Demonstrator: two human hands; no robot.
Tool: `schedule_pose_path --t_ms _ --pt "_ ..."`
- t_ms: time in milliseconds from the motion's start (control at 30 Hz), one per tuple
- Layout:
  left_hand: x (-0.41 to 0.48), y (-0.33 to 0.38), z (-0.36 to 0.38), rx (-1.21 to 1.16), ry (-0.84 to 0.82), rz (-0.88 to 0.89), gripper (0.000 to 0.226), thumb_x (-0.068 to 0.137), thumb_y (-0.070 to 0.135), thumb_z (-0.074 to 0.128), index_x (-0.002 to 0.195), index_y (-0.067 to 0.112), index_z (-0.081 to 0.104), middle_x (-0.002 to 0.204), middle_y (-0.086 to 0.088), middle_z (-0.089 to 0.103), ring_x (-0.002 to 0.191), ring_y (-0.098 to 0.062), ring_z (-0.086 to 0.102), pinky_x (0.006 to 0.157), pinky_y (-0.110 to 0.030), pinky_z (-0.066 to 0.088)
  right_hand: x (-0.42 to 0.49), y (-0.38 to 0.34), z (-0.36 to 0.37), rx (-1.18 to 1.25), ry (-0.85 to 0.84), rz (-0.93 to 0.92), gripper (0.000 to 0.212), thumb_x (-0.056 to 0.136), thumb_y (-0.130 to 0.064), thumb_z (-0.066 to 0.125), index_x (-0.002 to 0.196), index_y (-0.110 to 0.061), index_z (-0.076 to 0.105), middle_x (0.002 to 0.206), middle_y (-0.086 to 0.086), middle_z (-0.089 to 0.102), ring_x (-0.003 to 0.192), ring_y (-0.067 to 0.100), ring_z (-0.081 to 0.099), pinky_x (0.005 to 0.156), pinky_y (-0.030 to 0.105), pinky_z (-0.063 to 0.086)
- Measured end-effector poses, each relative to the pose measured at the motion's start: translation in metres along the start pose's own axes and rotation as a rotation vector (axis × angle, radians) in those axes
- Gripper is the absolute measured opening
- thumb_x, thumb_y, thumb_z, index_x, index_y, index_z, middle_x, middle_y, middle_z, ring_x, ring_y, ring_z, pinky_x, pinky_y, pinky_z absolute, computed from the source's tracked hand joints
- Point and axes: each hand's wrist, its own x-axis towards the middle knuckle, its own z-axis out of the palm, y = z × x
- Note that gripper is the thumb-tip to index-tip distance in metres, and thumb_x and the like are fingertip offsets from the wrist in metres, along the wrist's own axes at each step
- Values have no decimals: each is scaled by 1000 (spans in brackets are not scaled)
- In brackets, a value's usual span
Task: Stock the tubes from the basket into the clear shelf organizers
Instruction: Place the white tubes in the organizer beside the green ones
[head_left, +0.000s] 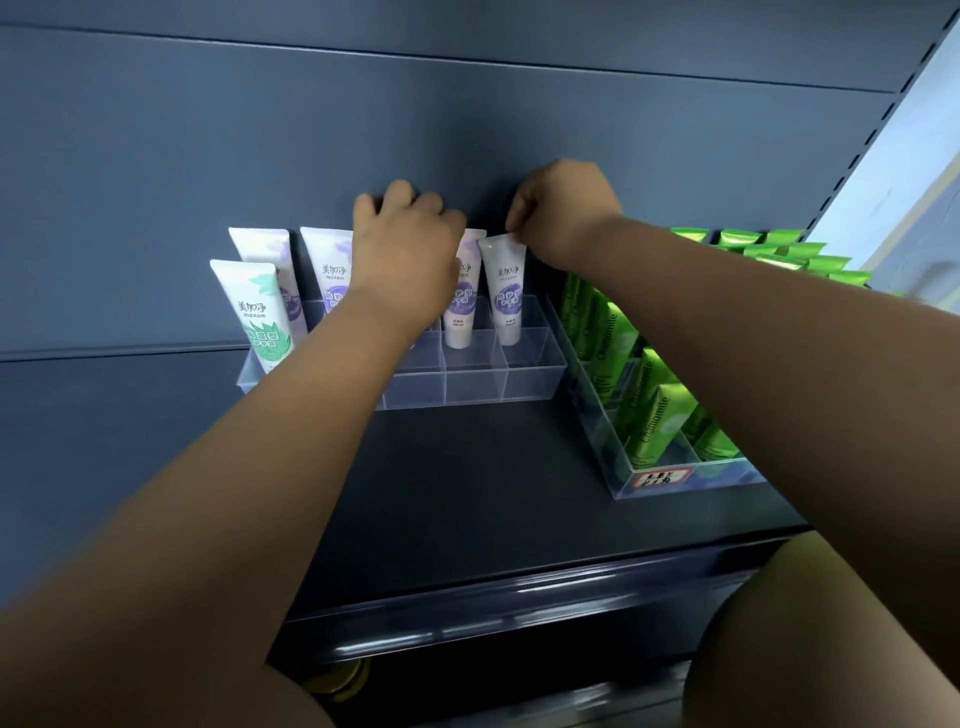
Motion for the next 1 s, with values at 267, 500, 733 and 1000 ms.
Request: schedule_pose_path --t_ms 267,500,733,1000 --pt "0 -1 -1 -9 -11 -3 24 92 29 62 112 18 67 109 -4 65 116 -33 48 94 -45 34 0 1 4 -99 -64 -12 29 80 -9 54 95 -20 76 102 5 72 96 31 65 83 33 56" --pt "-2 1 0 -29 -29 -3 25 93 29 62 114 17 66 111 -5 65 117 -34 48 94 -45 34 -1 14 13 -55 31 111 29 85 -9 54 103 -17 76 105 11 70 96 35 65 82 36 56" --pt "-6 3 3 -52 -27 -11 22 93 31 57 108 16 65 106 -6 66 112 -35 50 91 -45 35 -1 19 14 -55 22 99 26 86 -13 56 102 -19 76 102 9 71 95 34 65 80 34 56" --pt "-7 7 -5 -79 -63 -36 34 96 37 49 115 14 65 113 -9 66 114 -36 52 99 -49 38 -1 20 8 -81 -26 45 25 84 -13 57 100 -23 74 104 6 70 95 32 65 78 32 54"
